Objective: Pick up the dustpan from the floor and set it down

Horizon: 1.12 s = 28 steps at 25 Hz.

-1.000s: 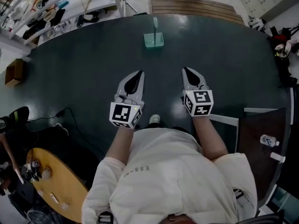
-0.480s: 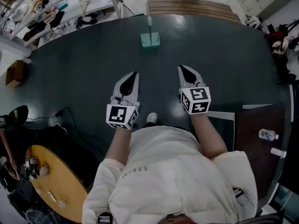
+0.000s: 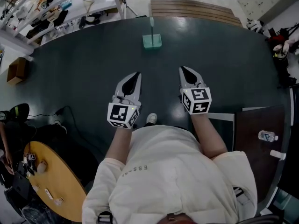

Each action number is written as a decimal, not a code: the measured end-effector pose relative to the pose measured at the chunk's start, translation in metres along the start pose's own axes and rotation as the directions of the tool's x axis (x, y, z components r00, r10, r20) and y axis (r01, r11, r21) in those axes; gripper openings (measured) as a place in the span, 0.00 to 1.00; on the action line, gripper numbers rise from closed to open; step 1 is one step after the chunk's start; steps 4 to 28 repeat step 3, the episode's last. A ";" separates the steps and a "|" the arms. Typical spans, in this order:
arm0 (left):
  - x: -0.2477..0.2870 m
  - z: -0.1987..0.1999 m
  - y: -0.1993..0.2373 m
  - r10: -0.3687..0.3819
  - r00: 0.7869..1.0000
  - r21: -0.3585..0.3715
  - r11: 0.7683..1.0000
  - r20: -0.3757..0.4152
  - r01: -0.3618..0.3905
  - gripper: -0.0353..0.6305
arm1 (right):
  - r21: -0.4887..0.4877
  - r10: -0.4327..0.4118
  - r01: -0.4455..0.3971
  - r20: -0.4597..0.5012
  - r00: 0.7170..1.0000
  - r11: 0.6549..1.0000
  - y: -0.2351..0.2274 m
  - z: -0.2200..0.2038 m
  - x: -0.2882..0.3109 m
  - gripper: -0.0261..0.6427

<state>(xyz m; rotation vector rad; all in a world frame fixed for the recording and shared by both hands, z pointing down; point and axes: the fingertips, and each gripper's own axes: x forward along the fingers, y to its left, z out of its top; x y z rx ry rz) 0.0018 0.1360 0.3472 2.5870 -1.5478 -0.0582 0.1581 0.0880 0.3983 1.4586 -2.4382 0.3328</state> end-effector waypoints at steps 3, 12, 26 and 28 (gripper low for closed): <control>-0.001 0.002 0.000 0.002 1.000 0.006 1.000 0.002 -0.002 0.06 | -0.001 -0.001 0.001 0.001 1.000 1.000 0.000 0.000 -0.001 0.03; -0.001 0.002 0.000 0.002 1.000 0.006 1.000 0.002 -0.002 0.06 | -0.001 -0.001 0.001 0.001 1.000 1.000 0.000 0.000 -0.001 0.03; -0.001 0.002 0.000 0.002 1.000 0.006 1.000 0.002 -0.002 0.06 | -0.001 -0.001 0.001 0.001 1.000 1.000 0.000 0.000 -0.001 0.03; -0.001 0.002 0.000 0.002 1.000 0.006 1.000 0.002 -0.002 0.06 | -0.001 -0.001 0.001 0.001 1.000 1.000 0.000 0.000 -0.001 0.03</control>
